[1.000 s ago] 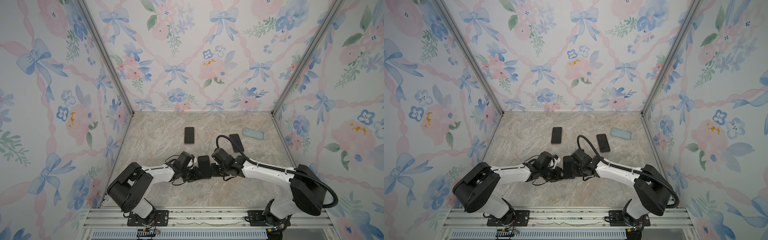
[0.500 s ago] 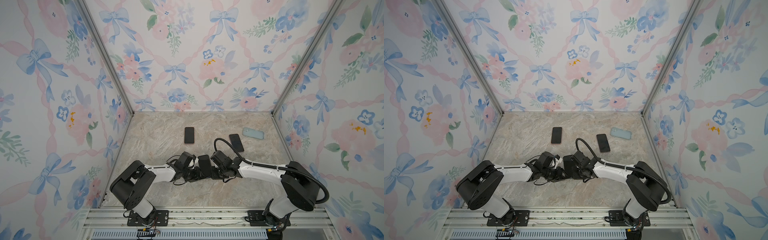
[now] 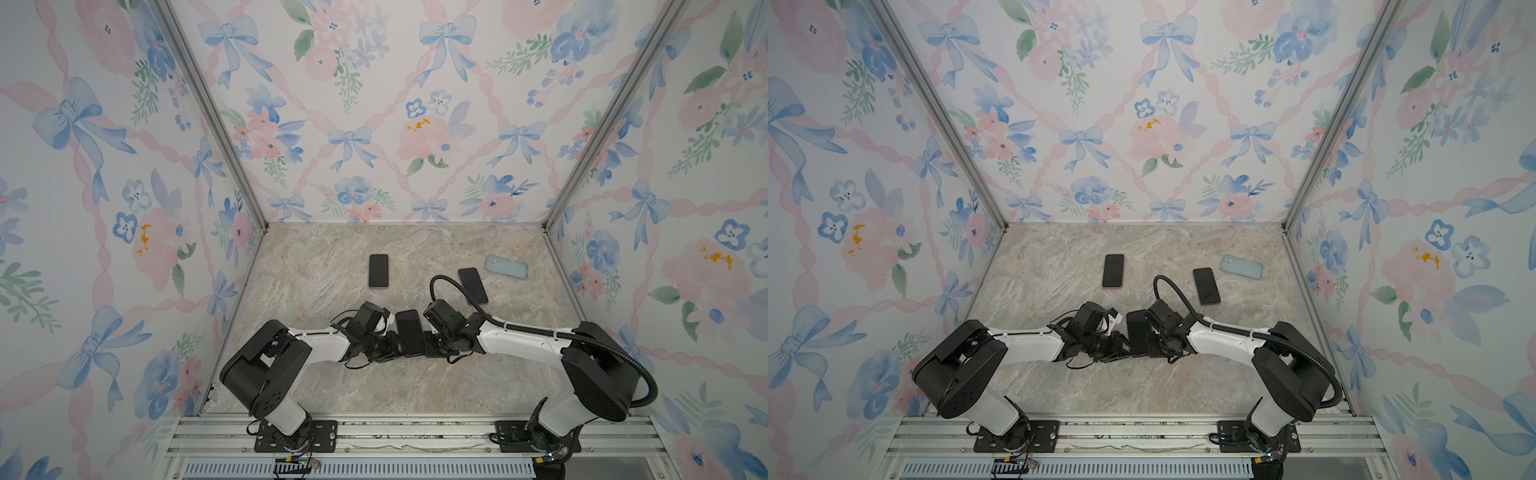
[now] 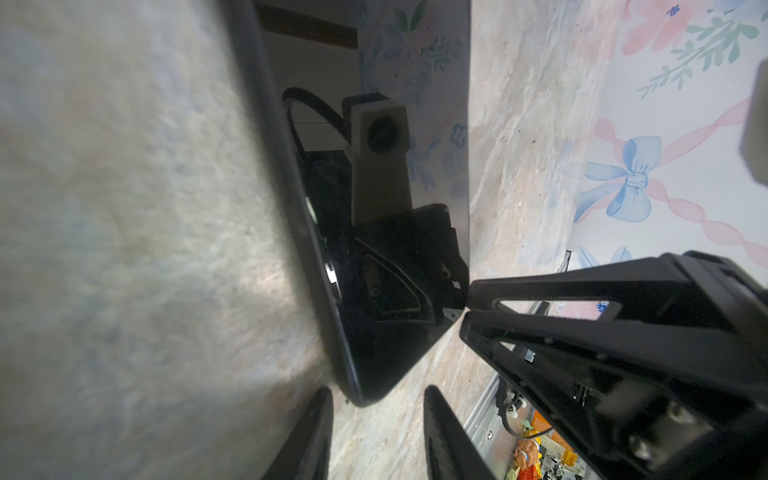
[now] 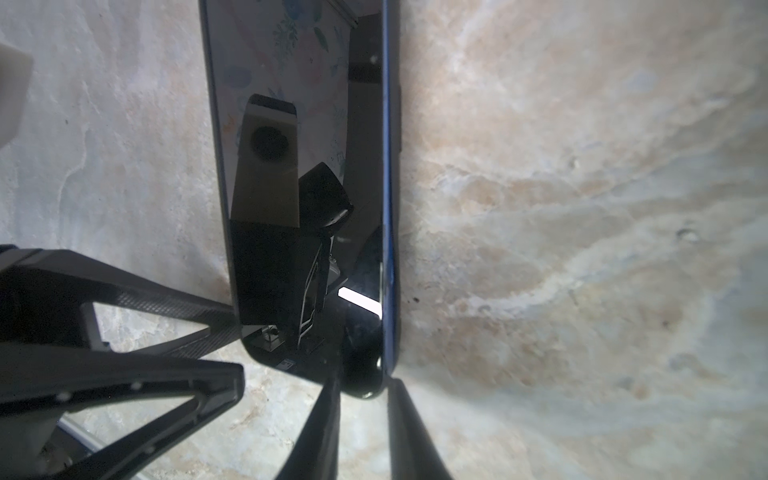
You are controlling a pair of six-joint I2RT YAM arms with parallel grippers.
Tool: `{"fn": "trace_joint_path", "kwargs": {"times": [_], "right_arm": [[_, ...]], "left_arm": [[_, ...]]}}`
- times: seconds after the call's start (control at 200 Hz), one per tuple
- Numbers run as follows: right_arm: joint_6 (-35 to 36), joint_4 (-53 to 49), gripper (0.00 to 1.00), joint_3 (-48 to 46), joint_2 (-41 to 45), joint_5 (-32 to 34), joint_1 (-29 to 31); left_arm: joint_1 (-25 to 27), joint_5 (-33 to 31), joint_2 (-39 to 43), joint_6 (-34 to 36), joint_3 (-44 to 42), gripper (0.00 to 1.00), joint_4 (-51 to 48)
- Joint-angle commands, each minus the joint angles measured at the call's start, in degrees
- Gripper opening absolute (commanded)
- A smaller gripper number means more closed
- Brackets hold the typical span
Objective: Put the phone into the phone case
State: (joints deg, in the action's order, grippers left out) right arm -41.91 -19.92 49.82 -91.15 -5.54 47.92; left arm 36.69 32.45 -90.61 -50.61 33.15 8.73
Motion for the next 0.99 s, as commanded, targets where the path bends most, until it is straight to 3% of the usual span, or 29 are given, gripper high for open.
{"fn": "trace_joint_path", "kwargs": {"times": [0.0,0.405,0.99], "right_arm": [[0.92,0.24,0.25,-0.78,-1.27,-0.04,-1.02],[-1.73,5.13,0.13,-2.64,-5.06,-5.30,1.41],[-4.67,5.66,0.09,-3.94,-10.25,-2.77,6.37]], "left_arm": [[-0.74,-1.90,-1.74,1.37,-1.13,0.38,-2.58],[-0.04,0.20,-4.20,0.65,0.04,0.36,-0.16],[0.32,1.79,-4.94,-0.45,-0.18,0.35,2.96]]}}
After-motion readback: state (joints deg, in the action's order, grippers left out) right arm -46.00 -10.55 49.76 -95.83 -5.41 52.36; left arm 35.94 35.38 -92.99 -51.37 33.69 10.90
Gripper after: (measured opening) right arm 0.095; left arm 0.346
